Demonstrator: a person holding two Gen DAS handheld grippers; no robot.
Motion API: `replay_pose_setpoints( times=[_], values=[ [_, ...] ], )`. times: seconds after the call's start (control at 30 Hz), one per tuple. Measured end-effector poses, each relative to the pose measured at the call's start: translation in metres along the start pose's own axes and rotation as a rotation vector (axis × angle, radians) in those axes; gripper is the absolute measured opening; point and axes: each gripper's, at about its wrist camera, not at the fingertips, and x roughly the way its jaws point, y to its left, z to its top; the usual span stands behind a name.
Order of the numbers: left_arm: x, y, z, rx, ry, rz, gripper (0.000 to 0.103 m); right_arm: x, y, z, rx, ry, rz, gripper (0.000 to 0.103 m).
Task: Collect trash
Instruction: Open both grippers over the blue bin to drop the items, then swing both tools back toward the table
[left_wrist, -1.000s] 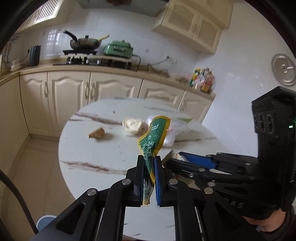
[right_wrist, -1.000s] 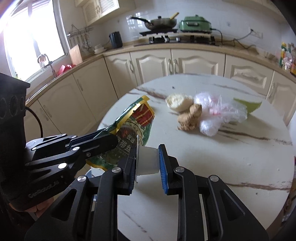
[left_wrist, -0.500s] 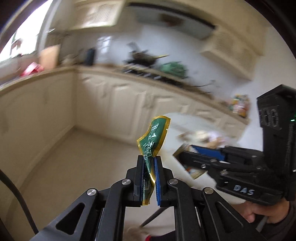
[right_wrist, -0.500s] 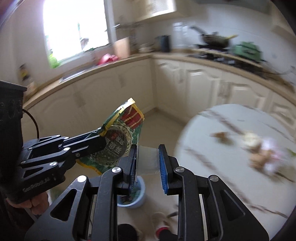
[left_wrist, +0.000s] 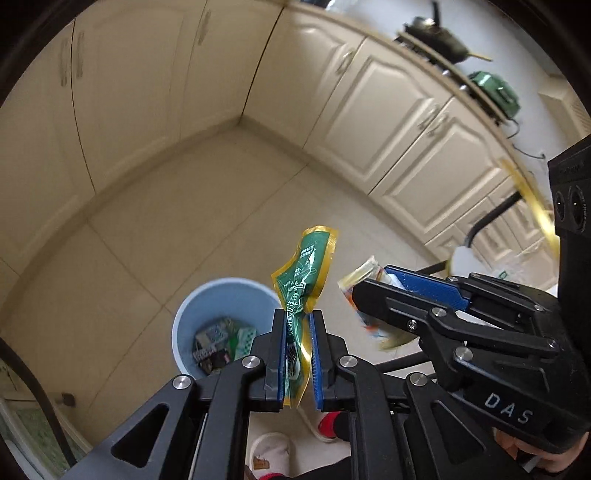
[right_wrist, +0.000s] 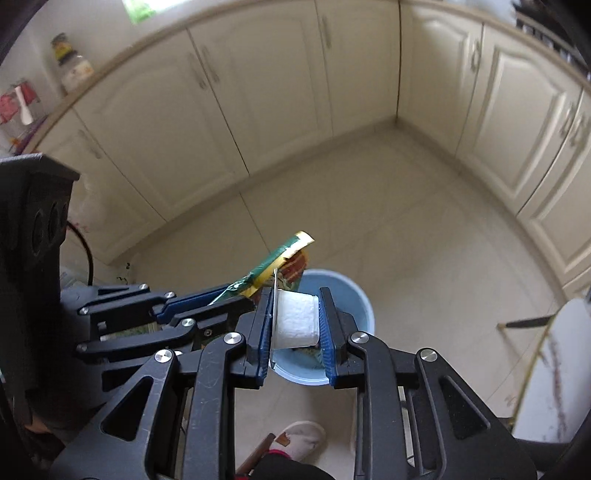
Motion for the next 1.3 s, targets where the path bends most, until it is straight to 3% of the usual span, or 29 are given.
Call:
replay_pose_setpoints(
  times=[0.17,0.2,0.37,0.47,0.5,0.63,0.8,0.9,0.97,1.07,1.13,1.3],
  values=[
    [0.031,0.023,0.020,-0.065,0.028,0.047,0.015,0.042,-0.016,-0.001,0.045,0.053,0.041,0.026],
    [0.032,0.027,0.022,-0.076,0.027,0.058,0.016,0.046,-0.018,-0.002,0.059,0.058,0.048,0.036],
    [0.037,0.030,0.029,-0.128,0.017,0.078,0.055,0.045,-0.028,-0.004,0.081,0.047,0.043,0.048],
    [0.025,0.014,0.029,-0.131,-0.015,0.085,0.061,0.027,-0.026,-0.002,0.075,0.022,0.004,0.065],
    [0.017,0.009,0.029,-0.130,-0.030,0.097,0.064,0.018,-0.025,-0.002,0.070,0.004,-0.004,0.064],
    [-0.034,-0.020,0.026,-0.125,-0.129,0.131,0.067,-0.031,-0.019,-0.004,0.054,-0.075,-0.048,0.071],
    [-0.119,-0.071,0.022,-0.071,-0.334,0.215,0.083,-0.115,-0.006,-0.004,0.030,-0.219,-0.091,0.090],
    [-0.165,-0.105,0.015,-0.027,-0.435,0.231,0.086,-0.166,0.001,-0.008,0.015,-0.317,-0.121,0.093],
    [-0.197,-0.132,0.004,-0.004,-0.516,0.248,0.093,-0.205,0.006,-0.014,0.003,-0.388,-0.156,0.095],
    [-0.233,-0.175,-0.011,0.045,-0.628,0.239,0.097,-0.267,0.023,-0.028,-0.017,-0.507,-0.199,0.103],
    [-0.249,-0.210,-0.024,0.092,-0.692,0.270,0.102,-0.302,0.030,-0.037,-0.027,-0.574,-0.218,0.103],
    [-0.283,-0.283,-0.063,0.202,-0.818,0.306,0.102,-0.385,0.043,-0.068,-0.023,-0.725,-0.252,0.103]
  ],
)
